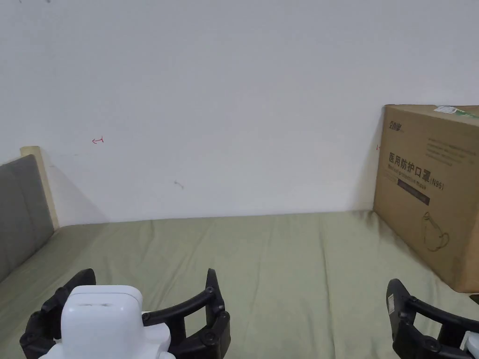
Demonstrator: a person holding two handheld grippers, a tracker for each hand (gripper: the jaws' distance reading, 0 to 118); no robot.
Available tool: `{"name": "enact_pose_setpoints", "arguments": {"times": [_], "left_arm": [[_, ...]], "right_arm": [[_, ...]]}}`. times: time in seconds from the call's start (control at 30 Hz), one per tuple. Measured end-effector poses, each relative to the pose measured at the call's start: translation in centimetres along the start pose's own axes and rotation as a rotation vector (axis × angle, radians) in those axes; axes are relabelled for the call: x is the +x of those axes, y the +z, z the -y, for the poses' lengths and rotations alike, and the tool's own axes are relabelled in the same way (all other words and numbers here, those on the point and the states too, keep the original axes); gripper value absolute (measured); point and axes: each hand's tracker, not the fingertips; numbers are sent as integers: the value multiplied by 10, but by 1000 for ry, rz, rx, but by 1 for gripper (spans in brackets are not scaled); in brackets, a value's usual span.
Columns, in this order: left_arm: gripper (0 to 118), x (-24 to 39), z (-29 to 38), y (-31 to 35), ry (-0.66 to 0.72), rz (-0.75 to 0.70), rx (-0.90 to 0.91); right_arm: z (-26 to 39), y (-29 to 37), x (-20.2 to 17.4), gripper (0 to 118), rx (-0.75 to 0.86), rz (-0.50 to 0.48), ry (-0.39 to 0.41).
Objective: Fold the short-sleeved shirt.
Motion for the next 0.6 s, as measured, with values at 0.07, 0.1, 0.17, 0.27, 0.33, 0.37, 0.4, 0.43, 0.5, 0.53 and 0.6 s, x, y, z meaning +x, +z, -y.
{"name": "enact_pose_setpoints", "arguments": {"times": [0.07,0.1,0.17,0.27,0.33,0.37,0.4,0.43,0.5,0.53,0.6], "left_arm": [[118,0,1,-1,30,22,-19],[118,0,1,-2,42,27,-25],[118,1,1,-4,54,23,-59],[118,2,4,-7,49,14,-83],[118,2,7,-6,47,30,-82],[118,2,7,-6,48,36,-79],[118,3,6,-7,42,34,-81],[118,6,6,-9,33,18,-95],[118,10,7,-12,23,-31,-123],[118,10,7,-14,22,-46,-140],[118,11,4,-15,40,-55,-174]], "right_arm": [[1,-1,-1,118,-11,-7,-3],[1,-1,-2,118,-18,-10,-2],[3,0,-5,118,-26,-16,6],[6,-3,-6,118,-47,-24,17],[7,-3,-9,118,-56,-30,25],[8,-4,-9,118,-61,-33,27],[8,-4,-10,118,-65,-35,28],[9,-5,-10,118,-73,-35,27],[10,-5,-11,118,-83,-38,25],[11,-6,-11,118,-87,-38,25],[13,-6,-11,118,-94,-39,25]]}}
